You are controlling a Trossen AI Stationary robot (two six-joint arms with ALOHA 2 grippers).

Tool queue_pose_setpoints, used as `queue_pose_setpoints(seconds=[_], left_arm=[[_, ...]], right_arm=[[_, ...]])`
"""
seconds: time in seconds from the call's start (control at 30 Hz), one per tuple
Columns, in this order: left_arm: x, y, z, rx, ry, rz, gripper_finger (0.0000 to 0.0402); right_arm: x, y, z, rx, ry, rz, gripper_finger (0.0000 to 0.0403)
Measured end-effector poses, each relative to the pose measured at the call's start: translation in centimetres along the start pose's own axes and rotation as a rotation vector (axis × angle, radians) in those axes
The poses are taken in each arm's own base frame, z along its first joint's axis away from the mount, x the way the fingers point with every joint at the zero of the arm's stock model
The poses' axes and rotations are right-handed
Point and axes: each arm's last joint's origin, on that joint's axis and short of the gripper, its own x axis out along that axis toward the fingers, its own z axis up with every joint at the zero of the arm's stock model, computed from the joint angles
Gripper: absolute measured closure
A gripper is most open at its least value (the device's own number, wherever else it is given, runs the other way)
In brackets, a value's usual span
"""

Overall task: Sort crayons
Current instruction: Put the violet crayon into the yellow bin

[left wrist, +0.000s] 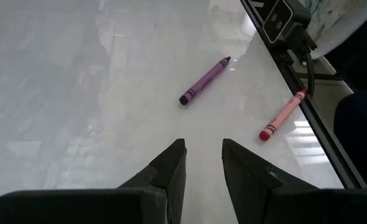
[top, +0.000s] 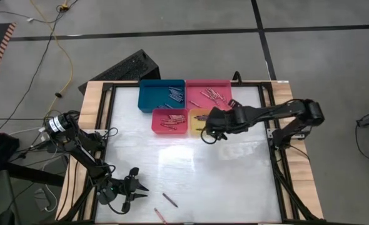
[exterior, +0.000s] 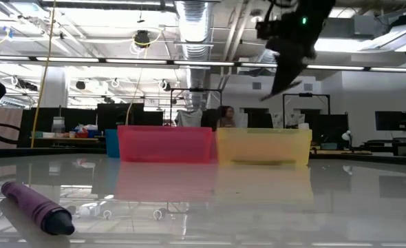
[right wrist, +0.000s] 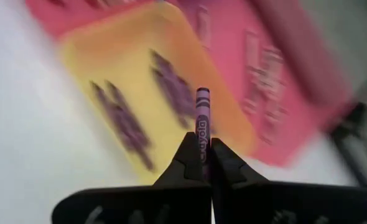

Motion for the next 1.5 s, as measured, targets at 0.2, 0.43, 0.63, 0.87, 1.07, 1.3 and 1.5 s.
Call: queue_pose_setpoints(seconds=[0.2,0.43,0.63,0.87,1.07,1.3,1.5], left_arm=[[0.0,0.0,0.0,-0.002,-0.004,0.006,0.0307],[0.0,0.1,0.0,-0.004,-0.011,0.017,0.0307],[0.0,0.1,0.0,-0.006,-0.015,0.024,0.0307],[0.0,0.2,0.0,-0.004,-0.023,0.054,0.0307],[0.0,0.3,0.0,-0.001,-0.030,0.069,0.0307],[0.0,0.3,0.0,-0.018,-0.030,0.069,0.0307],[0.0,0.3,0.0,-0.021,-0.031,0.069,0.0307]], right_arm=[[3.9,1.0,-1.7,0.088,-0.166,0.244,0.0399],[9.2,1.8,-3.5,0.149,-0.206,0.342,0.0399],[12.2,1.5,-3.8,0.190,-0.121,0.298,0.0383],[13.7,1.1,-3.5,0.215,-0.092,0.345,0.0350],[13.5,1.1,-3.1,0.205,-0.113,0.421,0.0331],[11.0,0.9,0.1,0.207,-0.217,0.460,0.0315],[5.4,2.5,3.8,0.201,-0.396,0.627,0.0313]])
